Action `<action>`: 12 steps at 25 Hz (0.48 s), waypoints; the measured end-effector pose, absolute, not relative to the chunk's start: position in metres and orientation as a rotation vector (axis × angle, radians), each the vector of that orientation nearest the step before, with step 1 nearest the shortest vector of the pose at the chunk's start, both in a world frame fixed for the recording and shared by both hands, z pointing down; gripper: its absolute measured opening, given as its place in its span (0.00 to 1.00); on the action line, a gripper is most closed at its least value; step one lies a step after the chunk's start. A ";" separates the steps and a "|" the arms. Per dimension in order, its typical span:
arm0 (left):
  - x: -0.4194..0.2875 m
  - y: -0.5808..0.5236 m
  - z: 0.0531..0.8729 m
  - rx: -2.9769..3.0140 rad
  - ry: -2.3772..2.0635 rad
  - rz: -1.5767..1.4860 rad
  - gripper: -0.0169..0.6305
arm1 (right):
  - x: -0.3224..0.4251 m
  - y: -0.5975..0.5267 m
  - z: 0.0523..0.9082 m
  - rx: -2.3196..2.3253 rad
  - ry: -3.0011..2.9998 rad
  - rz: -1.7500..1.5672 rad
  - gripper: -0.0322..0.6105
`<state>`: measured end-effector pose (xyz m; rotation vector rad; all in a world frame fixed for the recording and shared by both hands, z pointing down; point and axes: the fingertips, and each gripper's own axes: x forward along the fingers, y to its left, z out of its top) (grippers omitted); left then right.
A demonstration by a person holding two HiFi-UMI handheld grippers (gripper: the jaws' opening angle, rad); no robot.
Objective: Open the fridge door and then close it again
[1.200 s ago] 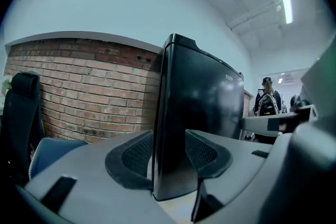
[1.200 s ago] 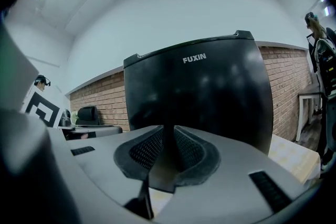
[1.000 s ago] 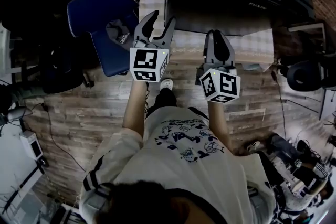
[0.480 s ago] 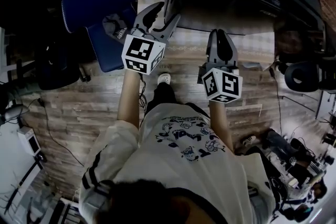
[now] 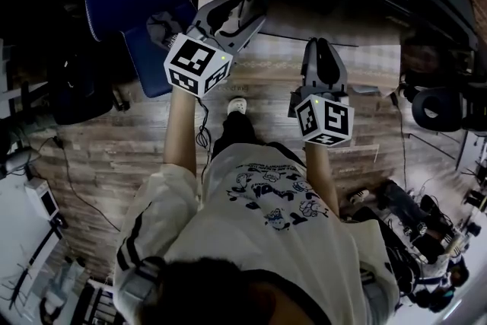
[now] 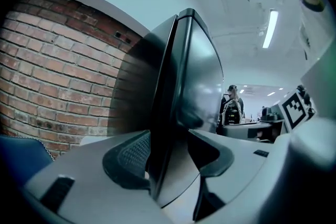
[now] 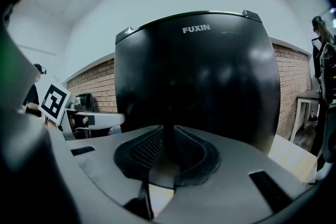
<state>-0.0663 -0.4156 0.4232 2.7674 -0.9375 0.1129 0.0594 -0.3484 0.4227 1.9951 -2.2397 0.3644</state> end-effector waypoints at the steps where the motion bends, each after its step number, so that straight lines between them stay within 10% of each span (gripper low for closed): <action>1: -0.065 -0.416 0.423 2.778 -0.916 0.112 0.37 | 0.061 -0.349 0.423 2.000 -2.233 0.363 0.16; 12: -0.061 -0.418 0.422 2.839 -0.802 0.125 0.36 | 0.067 -0.345 0.427 2.016 -2.217 0.384 0.16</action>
